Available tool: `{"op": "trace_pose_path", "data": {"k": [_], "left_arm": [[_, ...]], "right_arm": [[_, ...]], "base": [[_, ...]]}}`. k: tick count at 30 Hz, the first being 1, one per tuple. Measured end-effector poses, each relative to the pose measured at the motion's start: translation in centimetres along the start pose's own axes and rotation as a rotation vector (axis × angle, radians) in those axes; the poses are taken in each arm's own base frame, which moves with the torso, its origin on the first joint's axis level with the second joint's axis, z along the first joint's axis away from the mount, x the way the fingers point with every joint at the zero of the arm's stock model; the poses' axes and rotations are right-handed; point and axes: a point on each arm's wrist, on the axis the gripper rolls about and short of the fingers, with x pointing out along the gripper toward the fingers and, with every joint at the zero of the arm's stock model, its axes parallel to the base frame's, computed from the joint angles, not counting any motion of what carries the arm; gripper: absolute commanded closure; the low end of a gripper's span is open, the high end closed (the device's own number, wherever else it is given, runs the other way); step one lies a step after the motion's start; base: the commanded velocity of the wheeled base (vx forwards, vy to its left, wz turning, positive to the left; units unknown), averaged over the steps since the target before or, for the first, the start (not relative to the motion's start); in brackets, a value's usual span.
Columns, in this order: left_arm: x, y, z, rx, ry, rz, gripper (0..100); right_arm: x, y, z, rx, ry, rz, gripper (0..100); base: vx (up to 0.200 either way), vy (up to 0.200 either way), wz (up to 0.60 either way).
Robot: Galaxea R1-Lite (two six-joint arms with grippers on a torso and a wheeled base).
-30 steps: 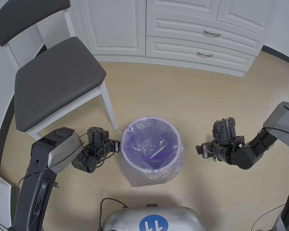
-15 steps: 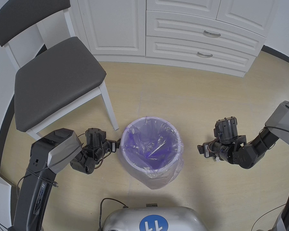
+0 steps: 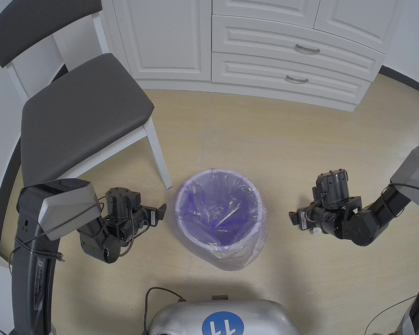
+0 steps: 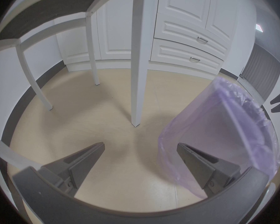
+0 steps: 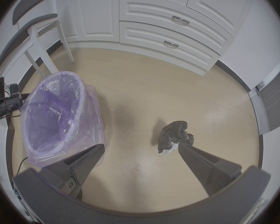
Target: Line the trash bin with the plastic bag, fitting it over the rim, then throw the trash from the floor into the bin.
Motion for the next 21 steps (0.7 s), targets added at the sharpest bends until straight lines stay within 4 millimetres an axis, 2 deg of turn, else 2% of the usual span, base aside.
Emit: {"op": "trace_pose_path", "data": {"k": [8, 15, 18, 21], "left_arm": [[-5.4, -0.7, 2.7, 0.01, -0.026, -0.02, 0], [-10.0, -4.7, 4.0, 0.046, -0.032, -0.128, 0], [-11.2, -6.6, 3.9, 0.067, -0.029, -0.156, 0], [-11.5, -7.6, 3.5, 0.084, -0.017, -0.148, 0]], "right_arm": [[-1.6, -0.6, 0.4, -0.017, -0.031, 0.0, 0], [-2.6, -0.9, 0.6, -0.06, -0.09, -0.012, 0], [-2.8, -1.0, 0.4, -0.089, -0.114, -0.017, 0], [-3.0, -1.1, 0.1, -0.111, -0.122, -0.021, 0]], "base": [[0.0, 0.0, 0.0], [0.0, 0.0, 0.0], [0.0, 0.0, 0.0], [0.0, 0.0, 0.0]]}}
